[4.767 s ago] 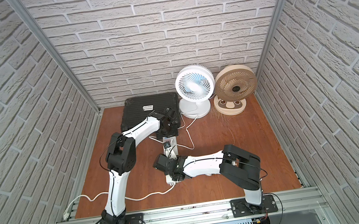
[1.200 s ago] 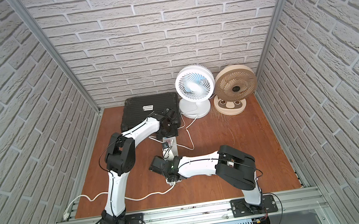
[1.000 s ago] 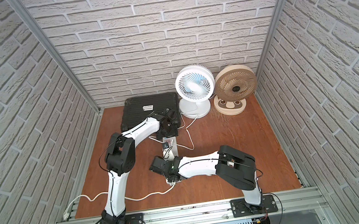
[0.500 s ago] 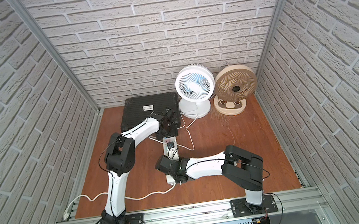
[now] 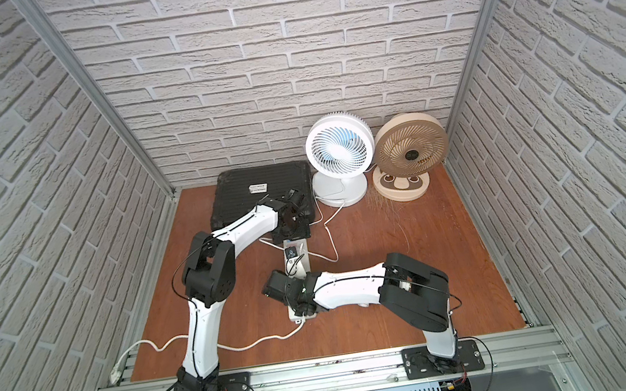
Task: Unplug the desk fan from the power strip
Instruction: Remove the plug from the socket.
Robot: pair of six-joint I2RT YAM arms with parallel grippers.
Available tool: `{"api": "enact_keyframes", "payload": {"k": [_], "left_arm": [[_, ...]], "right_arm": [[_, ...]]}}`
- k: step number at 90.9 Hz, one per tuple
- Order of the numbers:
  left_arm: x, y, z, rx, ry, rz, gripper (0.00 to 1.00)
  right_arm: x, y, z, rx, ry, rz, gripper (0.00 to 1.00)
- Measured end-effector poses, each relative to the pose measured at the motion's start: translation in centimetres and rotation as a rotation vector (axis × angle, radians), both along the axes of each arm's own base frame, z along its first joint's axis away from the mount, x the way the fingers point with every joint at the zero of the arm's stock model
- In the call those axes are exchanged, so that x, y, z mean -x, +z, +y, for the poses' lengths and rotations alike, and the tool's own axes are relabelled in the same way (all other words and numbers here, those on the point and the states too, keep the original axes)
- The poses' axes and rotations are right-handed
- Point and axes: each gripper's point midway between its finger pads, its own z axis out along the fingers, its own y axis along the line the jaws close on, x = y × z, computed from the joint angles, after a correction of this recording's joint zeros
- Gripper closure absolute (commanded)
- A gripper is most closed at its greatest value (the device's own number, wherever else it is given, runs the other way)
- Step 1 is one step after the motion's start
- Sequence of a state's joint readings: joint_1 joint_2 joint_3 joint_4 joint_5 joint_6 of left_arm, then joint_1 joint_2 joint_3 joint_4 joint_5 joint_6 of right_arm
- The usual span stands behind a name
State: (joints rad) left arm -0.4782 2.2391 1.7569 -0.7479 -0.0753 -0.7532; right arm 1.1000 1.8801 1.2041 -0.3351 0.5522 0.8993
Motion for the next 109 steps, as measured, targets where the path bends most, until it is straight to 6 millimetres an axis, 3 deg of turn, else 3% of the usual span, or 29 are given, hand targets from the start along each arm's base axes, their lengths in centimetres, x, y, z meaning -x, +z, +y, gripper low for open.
{"api": "enact_keyframes", "payload": {"k": [42,78,109], "left_arm": [[0.02,0.00,0.01,-0.001,-0.002,0.000,1.00],[0.00,0.02,0.00,0.000,-0.001,0.000,1.00],[0.00,0.04,0.02,0.001,0.000,-0.002,1.00]], "right_arm": [[0.02,-0.08,0.13,0.062,0.012,-0.002,0.97],[0.03,-0.22,-0.67,-0.109,-0.009,-0.016,0.97],[0.06,-0.10,-0.60,-0.114,-0.013,0.001,0.97]]}}
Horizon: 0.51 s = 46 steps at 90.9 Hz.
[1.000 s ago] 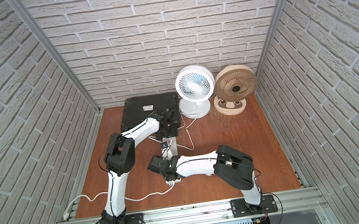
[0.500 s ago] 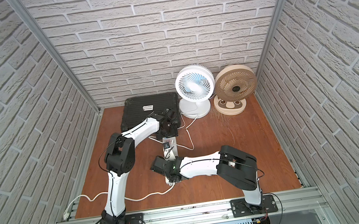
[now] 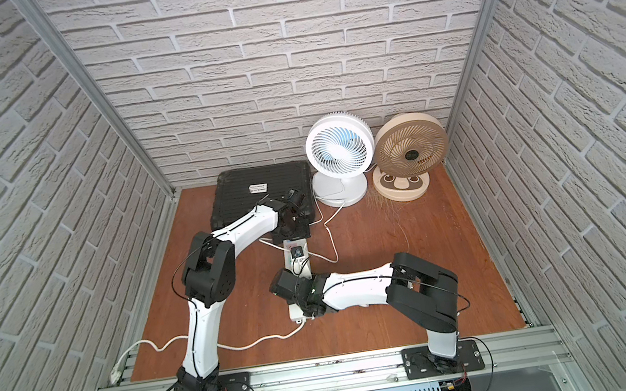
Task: Unplug the desk fan from the power strip
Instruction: Remove the plug from the socket.
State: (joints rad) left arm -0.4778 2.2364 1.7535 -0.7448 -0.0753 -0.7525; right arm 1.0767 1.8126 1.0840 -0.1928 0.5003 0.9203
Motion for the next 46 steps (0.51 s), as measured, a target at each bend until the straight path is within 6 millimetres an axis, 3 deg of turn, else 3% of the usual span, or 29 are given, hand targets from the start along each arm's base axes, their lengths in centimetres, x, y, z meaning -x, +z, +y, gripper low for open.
{"api": "enact_keyframes", "payload": {"k": [46], "left_arm": [[0.05,-0.03,0.03,0.000,-0.001,-0.001,1.00]], "right_arm": [[-0.01,0.09,0.55,0.098,0.016,0.012,0.97]]}}
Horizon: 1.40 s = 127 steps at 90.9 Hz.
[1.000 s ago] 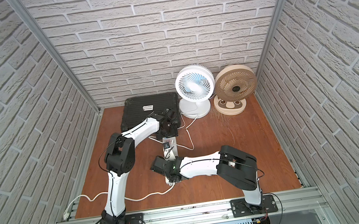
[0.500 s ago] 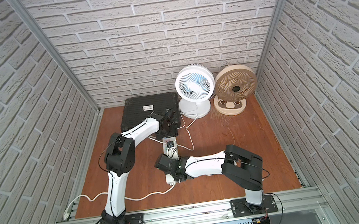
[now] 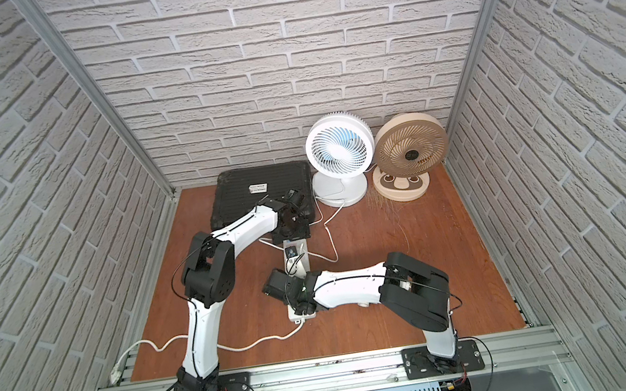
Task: Unplug the desk fan from the power strip
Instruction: Remove the plug from the socket.
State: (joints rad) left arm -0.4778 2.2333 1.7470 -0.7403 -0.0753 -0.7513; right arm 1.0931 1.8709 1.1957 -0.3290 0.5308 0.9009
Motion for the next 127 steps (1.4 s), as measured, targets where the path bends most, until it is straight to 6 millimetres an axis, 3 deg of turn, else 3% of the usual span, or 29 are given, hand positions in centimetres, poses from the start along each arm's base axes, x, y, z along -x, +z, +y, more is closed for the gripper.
{"api": "enact_keyframes", "payload": {"k": [46,88,127], "left_arm": [[0.0,0.0,0.0,0.001,0.000,-0.002,1.00],[0.0,0.0,0.0,0.004,0.008,-0.004,1.00],[0.0,0.0,0.0,0.004,0.008,-0.003,1.00]], "right_arm": [[0.0,-0.1,0.1,0.032,0.008,-0.013,0.97],[-0.1,-0.2,-0.9,-0.134,-0.049,-0.031,0.97],[0.0,0.1,-0.4,-0.042,-0.027,-0.008,0.97]]}}
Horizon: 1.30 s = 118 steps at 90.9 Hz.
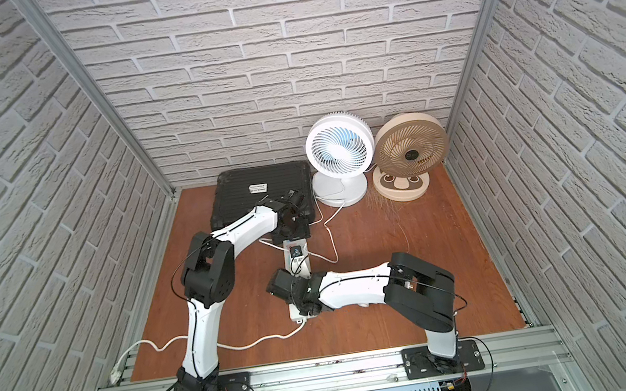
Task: Unplug the desk fan from the power strip
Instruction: Remove the plug from the socket.
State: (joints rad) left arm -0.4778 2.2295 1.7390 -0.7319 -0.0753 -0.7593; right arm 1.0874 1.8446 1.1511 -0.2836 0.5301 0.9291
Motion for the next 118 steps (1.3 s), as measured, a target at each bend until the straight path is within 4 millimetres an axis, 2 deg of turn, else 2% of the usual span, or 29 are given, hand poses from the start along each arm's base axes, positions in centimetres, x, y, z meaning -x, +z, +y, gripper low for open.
{"api": "enact_keyframes", "payload": {"k": [32,60,74,102,118], "left_arm": [[0.0,0.0,0.1,-0.005,-0.014,0.002,1.00],[0.0,0.0,0.1,-0.005,-0.014,0.001,1.00],[0.0,0.0,0.1,-0.005,-0.014,0.001,1.00],[0.1,0.0,0.1,0.000,-0.006,-0.005,1.00],[0.0,0.0,0.1,0.001,-0.006,-0.006,1.00]], "right_arm": [[0.0,0.1,1.0,0.200,0.043,-0.030,0.97],[0.0,0.0,1.0,0.217,0.050,-0.042,0.97],[0.1,0.0,0.8,0.165,0.046,-0.059,0.97],[-0.2,-0.2,-0.4,-0.051,0.001,-0.008,0.97],[-0.2,-0.2,-0.4,-0.079,-0.009,0.005,0.97]]}}
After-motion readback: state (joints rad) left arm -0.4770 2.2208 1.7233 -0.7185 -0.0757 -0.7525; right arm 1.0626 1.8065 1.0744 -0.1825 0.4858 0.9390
